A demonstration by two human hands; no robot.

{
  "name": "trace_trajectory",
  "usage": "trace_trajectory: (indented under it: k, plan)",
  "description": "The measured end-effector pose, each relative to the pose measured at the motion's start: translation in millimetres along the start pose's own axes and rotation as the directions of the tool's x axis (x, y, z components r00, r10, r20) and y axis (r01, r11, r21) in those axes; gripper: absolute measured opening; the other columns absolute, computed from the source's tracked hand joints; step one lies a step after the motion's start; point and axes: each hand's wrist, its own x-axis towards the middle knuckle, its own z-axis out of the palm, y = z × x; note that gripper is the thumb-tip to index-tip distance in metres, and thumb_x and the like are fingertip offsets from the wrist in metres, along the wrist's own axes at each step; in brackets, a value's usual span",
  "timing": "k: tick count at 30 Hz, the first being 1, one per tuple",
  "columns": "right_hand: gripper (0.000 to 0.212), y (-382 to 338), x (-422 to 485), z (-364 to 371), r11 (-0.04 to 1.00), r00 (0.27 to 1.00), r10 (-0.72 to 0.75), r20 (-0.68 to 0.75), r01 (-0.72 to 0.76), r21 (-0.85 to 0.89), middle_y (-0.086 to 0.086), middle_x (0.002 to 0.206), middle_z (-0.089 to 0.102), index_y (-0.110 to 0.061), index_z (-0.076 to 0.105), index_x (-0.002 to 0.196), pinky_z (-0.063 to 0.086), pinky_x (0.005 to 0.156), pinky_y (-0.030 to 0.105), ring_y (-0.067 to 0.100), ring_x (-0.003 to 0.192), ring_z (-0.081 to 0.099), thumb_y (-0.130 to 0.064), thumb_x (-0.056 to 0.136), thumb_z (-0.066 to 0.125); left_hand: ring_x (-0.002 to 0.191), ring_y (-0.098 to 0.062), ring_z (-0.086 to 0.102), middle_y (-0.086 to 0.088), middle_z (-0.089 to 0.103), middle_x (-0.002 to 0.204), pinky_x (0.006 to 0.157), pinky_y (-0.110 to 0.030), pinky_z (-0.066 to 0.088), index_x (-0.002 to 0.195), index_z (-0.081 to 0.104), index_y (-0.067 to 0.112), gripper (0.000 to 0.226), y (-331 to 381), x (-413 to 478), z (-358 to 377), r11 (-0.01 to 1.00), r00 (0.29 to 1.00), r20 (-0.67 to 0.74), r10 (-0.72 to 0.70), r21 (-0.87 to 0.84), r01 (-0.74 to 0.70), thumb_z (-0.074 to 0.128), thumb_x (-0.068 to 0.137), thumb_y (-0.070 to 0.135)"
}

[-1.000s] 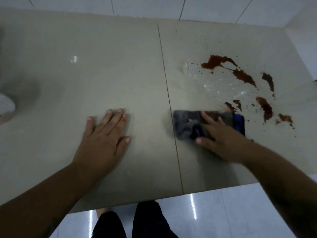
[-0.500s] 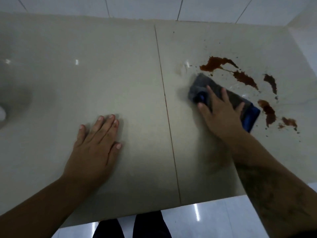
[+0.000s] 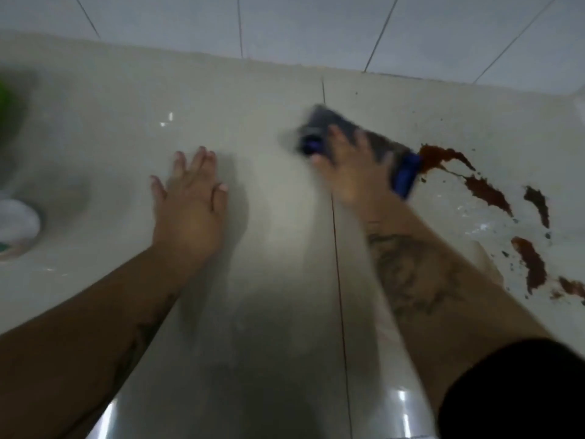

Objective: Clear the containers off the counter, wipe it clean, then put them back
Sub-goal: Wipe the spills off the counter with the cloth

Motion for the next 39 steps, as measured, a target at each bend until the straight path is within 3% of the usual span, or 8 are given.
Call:
trace_trajectory:
  k: [4,8,12,20,28,31,35,39]
  plan:
    - [0.061,71,-61,-18,0.98,0.975,0.193,-0.108,-0.198,-0.031,-0.003,0.16,0.018,-0.04,0.013,0.15,0.008,0.112,0.07,0.028,0.148,0.01,-0.063,0.095,0.025,0.148,-0.026,0.007,-0.002,0.021,0.159,0.114,-0.056,0.0,0.15,0.024,0.015,0.056,37,25,22,0.996,0.995,0.053,0.083,0.018,-0.084,0.023,0.099,0.037]
    - [0.061,-11,-129,19,0.99,0.999,0.028,0.029,-0.024,-0.138,-0.021,0.158,-0.013,-0.049,-0.002,0.149,-0.014,0.108,0.065,0.022,0.147,-0.02,-0.066,0.092,0.011,0.148,-0.02,0.0,0.002,0.013,0.161,0.116,-0.05,-0.004,0.152,0.015,0.018,0.056,59,43,36,0.989,0.987,0.091,0.13,0.059,-0.135,0.022,0.1,0.035]
    - [0.058,-18,-15,7,0.988,0.993,-0.116,0.011,0.116,-0.102,-0.02,0.161,-0.001,-0.049,0.009,0.15,-0.009,0.108,0.069,0.022,0.148,-0.013,-0.063,0.096,0.024,0.148,-0.02,0.003,-0.001,0.017,0.16,0.116,-0.047,-0.003,0.152,0.018,0.017,0.056,55,43,38,0.991,0.989,0.074,0.127,0.034,-0.13,0.018,0.099,0.036]
    - [0.063,107,10,-45,0.919,0.917,0.394,-0.069,-0.391,0.05,-0.012,0.163,0.002,-0.04,0.008,0.153,-0.002,0.111,0.07,0.024,0.149,-0.007,-0.061,0.097,0.028,0.148,-0.016,-0.001,0.004,0.01,0.161,0.117,-0.044,-0.006,0.153,0.011,0.022,0.062,58,45,39,0.981,0.981,0.154,0.122,0.132,-0.143,0.007,0.095,0.043]
    - [0.06,-16,79,-4,0.982,0.985,-0.173,0.022,0.174,-0.067,-0.019,0.162,0.001,-0.048,0.013,0.15,-0.009,0.107,0.073,0.026,0.149,-0.01,-0.067,0.094,0.024,0.148,-0.014,0.007,0.006,0.017,0.16,0.118,-0.044,-0.001,0.151,0.023,0.026,0.061,59,44,41,0.983,0.985,0.14,0.1,0.139,-0.12,0.015,0.093,0.04]
    - [0.062,56,124,-35,0.998,0.997,0.057,-0.048,-0.058,-0.023,-0.015,0.162,0.007,-0.043,0.016,0.151,-0.005,0.11,0.07,0.025,0.15,-0.003,-0.066,0.094,0.027,0.147,-0.012,0.006,0.008,0.015,0.159,0.118,-0.043,-0.002,0.151,0.023,0.026,0.06,60,42,41,0.985,0.985,0.139,0.102,0.124,-0.12,0.018,0.093,0.039]
    - [0.059,122,59,-52,0.875,0.867,0.482,-0.126,-0.469,0.124,-0.013,0.163,0.004,-0.041,0.016,0.151,-0.003,0.109,0.071,0.029,0.149,-0.006,-0.061,0.097,0.025,0.147,-0.012,0.005,0.009,0.014,0.16,0.118,-0.044,-0.002,0.152,0.022,0.027,0.06,61,43,39,0.986,0.985,0.148,0.094,0.12,-0.112,0.018,0.093,0.04]
    - [0.061,26,7,-4,0.976,0.973,0.21,-0.093,-0.214,-0.035,-0.016,0.162,-0.006,-0.045,0.006,0.151,-0.008,0.107,0.073,0.028,0.148,-0.013,-0.063,0.096,0.022,0.147,-0.012,0.005,0.008,0.015,0.16,0.118,-0.044,-0.001,0.151,0.022,0.027,0.061,60,43,40,0.983,0.984,0.142,0.104,0.132,-0.123,0.017,0.093,0.041]
